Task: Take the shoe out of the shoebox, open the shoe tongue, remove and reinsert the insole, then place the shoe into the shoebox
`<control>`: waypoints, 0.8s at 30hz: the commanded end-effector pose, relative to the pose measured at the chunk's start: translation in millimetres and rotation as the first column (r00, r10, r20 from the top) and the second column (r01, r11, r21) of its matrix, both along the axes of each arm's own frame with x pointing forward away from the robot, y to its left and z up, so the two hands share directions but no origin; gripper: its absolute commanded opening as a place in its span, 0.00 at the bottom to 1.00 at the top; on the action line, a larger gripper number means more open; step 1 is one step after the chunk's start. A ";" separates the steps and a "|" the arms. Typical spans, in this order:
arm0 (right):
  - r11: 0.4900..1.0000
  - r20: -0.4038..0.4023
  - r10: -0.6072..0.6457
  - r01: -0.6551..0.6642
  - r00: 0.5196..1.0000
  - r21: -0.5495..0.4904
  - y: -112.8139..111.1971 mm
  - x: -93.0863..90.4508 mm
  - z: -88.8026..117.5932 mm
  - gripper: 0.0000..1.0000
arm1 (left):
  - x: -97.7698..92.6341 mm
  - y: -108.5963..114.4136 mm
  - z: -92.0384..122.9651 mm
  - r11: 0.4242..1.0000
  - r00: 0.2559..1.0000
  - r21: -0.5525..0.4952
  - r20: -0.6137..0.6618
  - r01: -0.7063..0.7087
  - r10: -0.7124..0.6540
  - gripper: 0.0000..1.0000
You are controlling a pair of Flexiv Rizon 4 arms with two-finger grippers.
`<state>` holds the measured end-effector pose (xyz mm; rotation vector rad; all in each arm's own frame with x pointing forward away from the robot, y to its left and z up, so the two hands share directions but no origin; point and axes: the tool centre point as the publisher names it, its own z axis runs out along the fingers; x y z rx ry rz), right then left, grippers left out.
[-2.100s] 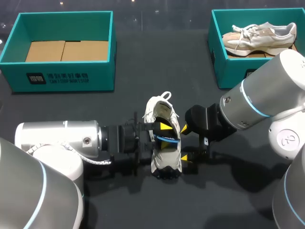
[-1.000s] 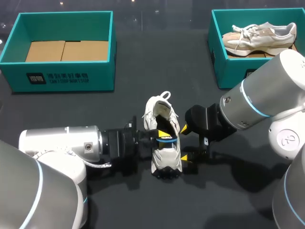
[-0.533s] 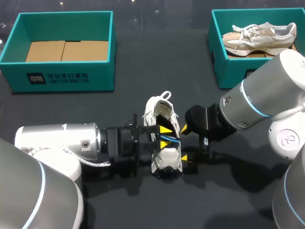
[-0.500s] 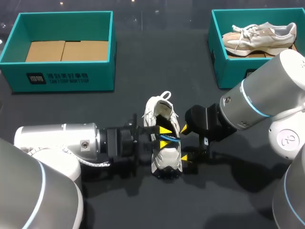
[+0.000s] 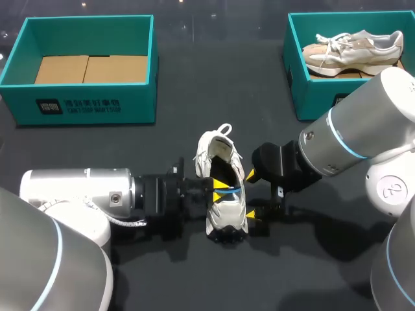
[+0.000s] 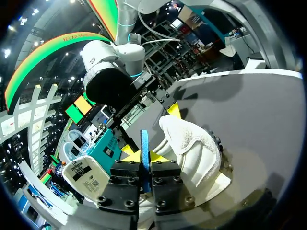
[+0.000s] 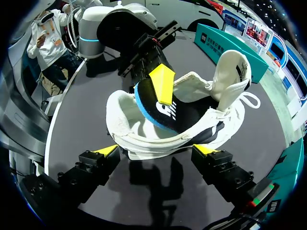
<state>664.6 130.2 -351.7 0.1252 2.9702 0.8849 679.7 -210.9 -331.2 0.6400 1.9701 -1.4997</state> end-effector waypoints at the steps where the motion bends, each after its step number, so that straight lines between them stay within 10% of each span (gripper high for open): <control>1: 1.000 0.002 -0.002 0.002 1.000 0.000 -0.1 -1.3 -0.2 1.00 | 4.7 -7.6 -8.7 1.000 1.000 0.020 -0.013 -0.022 0.022 0.00; 6: 1.000 0.002 -0.002 0.002 1.000 0.000 -0.1 -1.3 -0.2 1.00 | 3.1 -4.4 -5.2 1.000 0.998 0.003 -0.066 -0.016 0.016 0.00; 9: 1.000 0.002 -0.002 0.002 1.000 0.000 -0.1 -1.3 -0.2 1.00 | 0.4 -3.9 3.0 1.000 0.997 -0.011 -0.079 -0.010 0.009 0.31; 13: 1.000 0.002 -0.002 0.002 1.000 0.000 -0.1 -1.3 -0.2 1.00 | -5.9 -4.7 16.2 1.000 0.997 -0.027 -0.081 0.005 -0.007 0.37; 21: 1.000 0.002 -0.002 0.002 1.000 0.000 -0.1 -1.3 -0.2 1.00 | -16.5 -13.7 26.9 0.997 0.994 -0.047 -0.085 0.062 -0.065 0.42; 24: 1.000 0.002 -0.002 0.002 1.000 0.000 -0.1 -1.3 -0.2 1.00 | -17.1 -17.7 24.9 0.997 0.993 -0.040 -0.085 0.073 -0.076 0.27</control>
